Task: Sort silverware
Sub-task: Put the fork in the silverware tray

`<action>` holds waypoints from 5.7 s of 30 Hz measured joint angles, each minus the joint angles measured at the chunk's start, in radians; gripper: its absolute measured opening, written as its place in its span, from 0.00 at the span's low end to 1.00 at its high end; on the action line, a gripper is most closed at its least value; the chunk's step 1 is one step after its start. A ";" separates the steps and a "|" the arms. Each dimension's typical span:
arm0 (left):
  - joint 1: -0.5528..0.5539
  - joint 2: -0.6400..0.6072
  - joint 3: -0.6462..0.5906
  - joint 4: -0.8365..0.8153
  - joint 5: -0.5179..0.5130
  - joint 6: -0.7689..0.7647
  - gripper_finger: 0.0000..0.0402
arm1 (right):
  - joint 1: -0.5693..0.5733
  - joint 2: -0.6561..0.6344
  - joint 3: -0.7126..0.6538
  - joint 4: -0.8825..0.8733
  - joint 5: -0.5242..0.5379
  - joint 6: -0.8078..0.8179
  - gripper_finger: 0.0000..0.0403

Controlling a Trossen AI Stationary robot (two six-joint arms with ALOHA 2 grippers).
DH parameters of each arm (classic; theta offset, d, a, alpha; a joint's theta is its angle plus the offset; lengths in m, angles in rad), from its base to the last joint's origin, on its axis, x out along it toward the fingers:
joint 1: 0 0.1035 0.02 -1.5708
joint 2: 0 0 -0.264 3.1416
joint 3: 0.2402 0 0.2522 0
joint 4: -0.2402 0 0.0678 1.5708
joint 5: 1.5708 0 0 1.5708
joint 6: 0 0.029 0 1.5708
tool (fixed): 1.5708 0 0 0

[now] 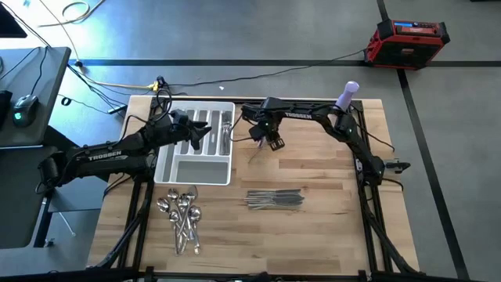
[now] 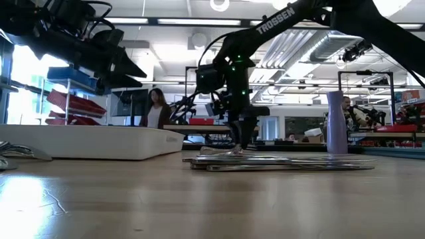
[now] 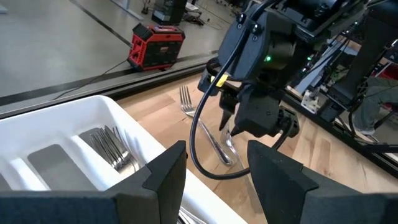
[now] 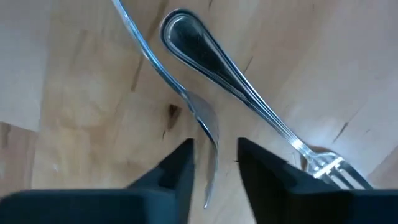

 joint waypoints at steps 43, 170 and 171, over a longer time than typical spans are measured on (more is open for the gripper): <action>-0.280 0.723 0.135 0.625 -0.008 0.290 0.39 | 0.271 -0.069 0.409 -0.271 0.277 0.341 0.00; -0.074 0.338 0.054 0.212 -0.095 0.185 0.39 | -0.107 -0.221 -0.364 0.558 -0.127 1.155 0.63; -0.074 0.338 0.054 0.212 -0.095 0.184 0.39 | -0.108 -0.205 -0.345 0.535 -0.127 1.178 0.62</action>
